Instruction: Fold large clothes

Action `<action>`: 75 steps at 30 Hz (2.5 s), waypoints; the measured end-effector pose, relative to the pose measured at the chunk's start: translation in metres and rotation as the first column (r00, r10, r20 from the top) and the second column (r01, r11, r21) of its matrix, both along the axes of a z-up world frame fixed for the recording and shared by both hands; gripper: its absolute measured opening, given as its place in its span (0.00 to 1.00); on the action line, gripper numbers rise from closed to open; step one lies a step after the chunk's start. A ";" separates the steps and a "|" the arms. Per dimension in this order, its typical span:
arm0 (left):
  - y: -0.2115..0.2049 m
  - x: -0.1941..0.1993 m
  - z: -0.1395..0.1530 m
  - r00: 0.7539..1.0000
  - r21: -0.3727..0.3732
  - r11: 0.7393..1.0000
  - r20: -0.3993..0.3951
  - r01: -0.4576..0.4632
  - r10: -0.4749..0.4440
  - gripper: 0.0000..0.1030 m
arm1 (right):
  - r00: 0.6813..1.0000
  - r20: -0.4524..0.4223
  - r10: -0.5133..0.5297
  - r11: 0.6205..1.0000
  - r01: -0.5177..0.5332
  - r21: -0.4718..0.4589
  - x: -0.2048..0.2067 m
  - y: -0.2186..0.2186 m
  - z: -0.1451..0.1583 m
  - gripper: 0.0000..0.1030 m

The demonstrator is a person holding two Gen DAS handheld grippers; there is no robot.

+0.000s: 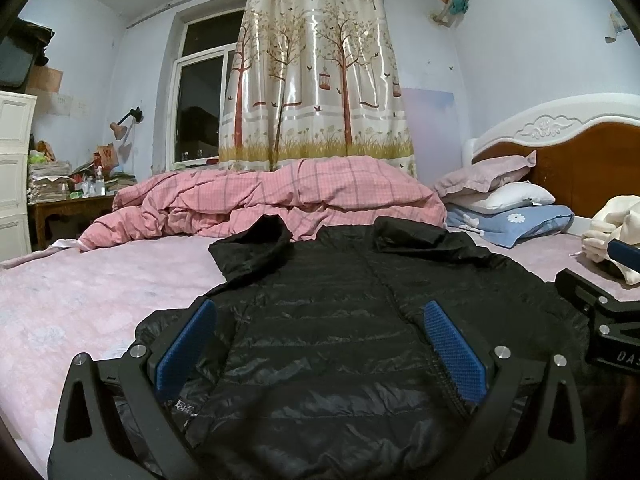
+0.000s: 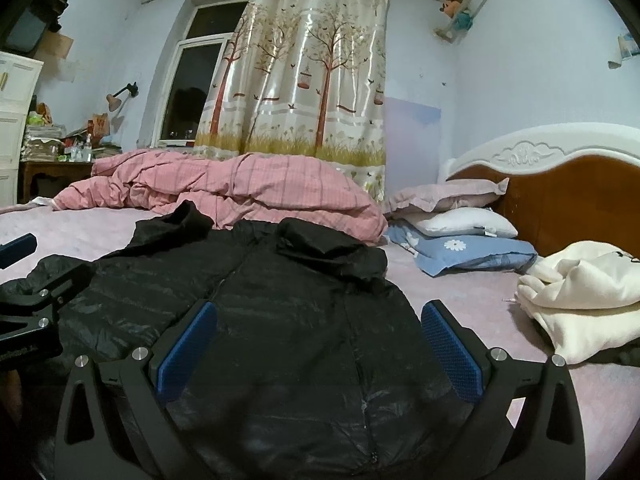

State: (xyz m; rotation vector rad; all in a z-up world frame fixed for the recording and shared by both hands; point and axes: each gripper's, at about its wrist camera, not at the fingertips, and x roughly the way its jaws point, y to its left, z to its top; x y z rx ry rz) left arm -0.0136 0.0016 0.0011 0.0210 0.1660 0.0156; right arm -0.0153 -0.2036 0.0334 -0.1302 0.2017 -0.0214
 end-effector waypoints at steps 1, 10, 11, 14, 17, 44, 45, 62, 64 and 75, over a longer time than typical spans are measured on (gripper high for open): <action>0.000 0.000 0.000 1.000 0.000 1.000 0.000 0.002 -0.002 1.00 | 1.000 -0.002 -0.001 1.000 0.001 0.001 0.000 0.000 0.000 1.00; 0.000 0.000 0.000 1.000 -0.003 1.000 0.004 0.003 -0.003 1.00 | 1.000 -0.006 -0.001 1.000 0.001 0.003 0.001 -0.001 0.002 1.00; 0.000 0.000 0.000 1.000 -0.002 1.000 0.003 0.003 -0.003 1.00 | 1.000 -0.006 -0.002 1.000 0.002 0.004 0.001 -0.001 0.002 0.99; 0.000 0.000 -0.001 1.000 -0.001 1.000 0.003 0.004 -0.004 1.00 | 1.000 -0.008 -0.003 1.000 0.003 0.005 0.001 -0.001 0.002 0.99; 0.000 0.000 -0.001 1.000 -0.001 1.000 0.004 0.003 -0.003 1.00 | 1.000 -0.006 -0.002 1.000 0.002 0.003 0.001 -0.001 0.001 0.99; -0.002 0.001 -0.003 1.000 -0.002 1.000 -0.008 0.004 -0.004 1.00 | 1.000 0.002 -0.005 1.000 0.005 -0.015 0.001 -0.002 0.001 1.00; -0.002 0.001 -0.003 1.000 -0.002 1.000 -0.008 0.003 -0.003 1.00 | 1.000 0.002 -0.005 1.000 0.005 -0.015 0.001 -0.002 0.001 1.00; -0.001 0.002 -0.002 1.000 -0.002 1.000 -0.010 0.004 -0.004 1.00 | 1.000 -0.001 -0.005 1.000 0.005 -0.016 0.002 -0.002 0.001 0.99; -0.001 0.002 -0.002 1.000 -0.003 1.000 -0.011 0.004 -0.004 1.00 | 1.000 -0.002 -0.005 1.000 0.005 -0.016 0.002 -0.002 0.001 1.00; 0.003 0.004 -0.004 1.000 -0.025 1.000 -0.028 0.013 -0.013 1.00 | 0.998 -0.056 -0.039 0.999 0.037 -0.028 0.010 -0.004 -0.007 1.00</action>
